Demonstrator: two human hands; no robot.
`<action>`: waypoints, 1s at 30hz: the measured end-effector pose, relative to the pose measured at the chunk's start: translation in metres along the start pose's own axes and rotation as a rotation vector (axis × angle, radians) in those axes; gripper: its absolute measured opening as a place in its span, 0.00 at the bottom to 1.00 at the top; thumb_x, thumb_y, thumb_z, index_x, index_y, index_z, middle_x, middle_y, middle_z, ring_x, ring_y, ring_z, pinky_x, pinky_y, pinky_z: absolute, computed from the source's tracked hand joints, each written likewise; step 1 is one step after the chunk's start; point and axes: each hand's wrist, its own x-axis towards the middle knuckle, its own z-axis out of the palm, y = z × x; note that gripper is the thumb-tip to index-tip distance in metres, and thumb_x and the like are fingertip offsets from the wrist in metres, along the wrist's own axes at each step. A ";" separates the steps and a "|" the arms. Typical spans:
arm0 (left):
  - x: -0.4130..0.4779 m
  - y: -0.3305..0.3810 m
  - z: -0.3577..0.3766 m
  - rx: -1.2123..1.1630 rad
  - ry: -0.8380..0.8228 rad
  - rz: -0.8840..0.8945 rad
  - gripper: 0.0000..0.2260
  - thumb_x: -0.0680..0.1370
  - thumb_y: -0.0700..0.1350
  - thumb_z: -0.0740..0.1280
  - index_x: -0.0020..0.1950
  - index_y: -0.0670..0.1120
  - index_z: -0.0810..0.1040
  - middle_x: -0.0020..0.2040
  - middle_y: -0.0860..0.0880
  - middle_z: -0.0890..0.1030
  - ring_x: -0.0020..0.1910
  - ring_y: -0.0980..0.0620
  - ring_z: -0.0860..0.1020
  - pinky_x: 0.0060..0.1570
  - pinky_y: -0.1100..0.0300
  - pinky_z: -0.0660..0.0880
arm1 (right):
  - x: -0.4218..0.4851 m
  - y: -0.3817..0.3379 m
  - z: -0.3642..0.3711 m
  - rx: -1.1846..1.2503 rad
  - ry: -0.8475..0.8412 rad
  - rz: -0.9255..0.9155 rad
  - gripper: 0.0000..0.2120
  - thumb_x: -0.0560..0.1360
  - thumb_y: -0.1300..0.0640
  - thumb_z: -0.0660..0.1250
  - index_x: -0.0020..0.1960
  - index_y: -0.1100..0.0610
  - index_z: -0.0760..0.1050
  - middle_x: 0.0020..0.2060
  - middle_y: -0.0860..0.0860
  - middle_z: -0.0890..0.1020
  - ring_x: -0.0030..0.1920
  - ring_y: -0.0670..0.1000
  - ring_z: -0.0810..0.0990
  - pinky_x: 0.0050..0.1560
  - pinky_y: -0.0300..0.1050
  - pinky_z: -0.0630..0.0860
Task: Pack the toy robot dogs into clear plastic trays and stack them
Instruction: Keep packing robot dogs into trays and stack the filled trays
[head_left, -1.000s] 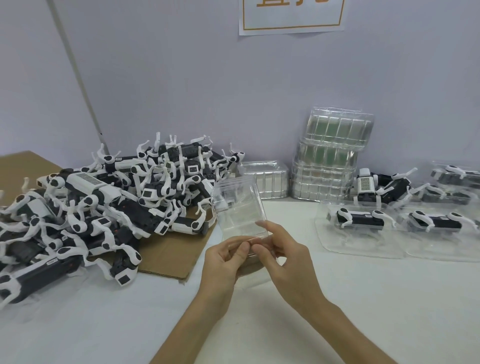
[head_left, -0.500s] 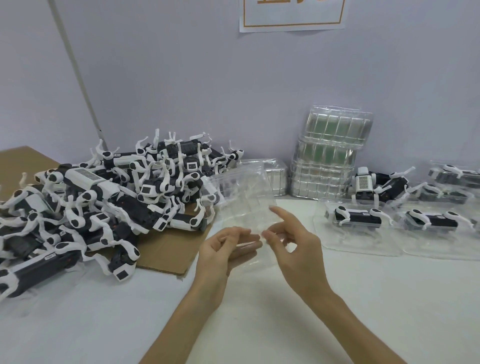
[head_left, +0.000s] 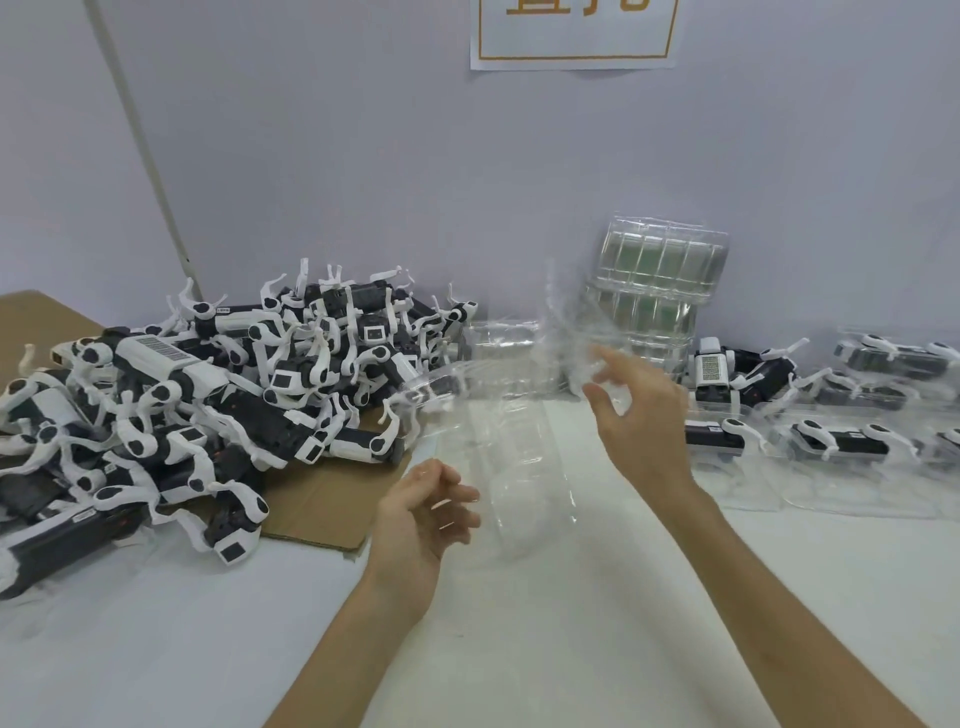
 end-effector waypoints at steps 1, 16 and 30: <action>0.001 0.002 -0.002 -0.026 0.045 -0.028 0.08 0.77 0.44 0.64 0.38 0.43 0.73 0.30 0.46 0.78 0.24 0.50 0.74 0.24 0.62 0.69 | 0.010 0.003 0.004 0.009 -0.052 0.028 0.19 0.76 0.60 0.71 0.67 0.51 0.77 0.43 0.44 0.82 0.50 0.50 0.79 0.63 0.58 0.70; 0.012 -0.003 -0.015 -0.145 0.262 -0.153 0.09 0.76 0.43 0.58 0.36 0.47 0.70 0.26 0.51 0.70 0.23 0.54 0.67 0.19 0.65 0.63 | -0.033 -0.006 0.023 0.521 -0.645 0.386 0.18 0.76 0.43 0.70 0.64 0.41 0.72 0.61 0.42 0.77 0.56 0.39 0.80 0.49 0.32 0.74; 0.006 0.006 -0.009 -0.018 -0.105 -0.049 0.11 0.71 0.44 0.70 0.52 0.43 0.82 0.42 0.45 0.81 0.36 0.49 0.79 0.34 0.59 0.77 | -0.077 -0.004 -0.002 0.770 -0.329 0.712 0.07 0.76 0.54 0.69 0.52 0.46 0.84 0.48 0.50 0.85 0.49 0.50 0.84 0.53 0.48 0.75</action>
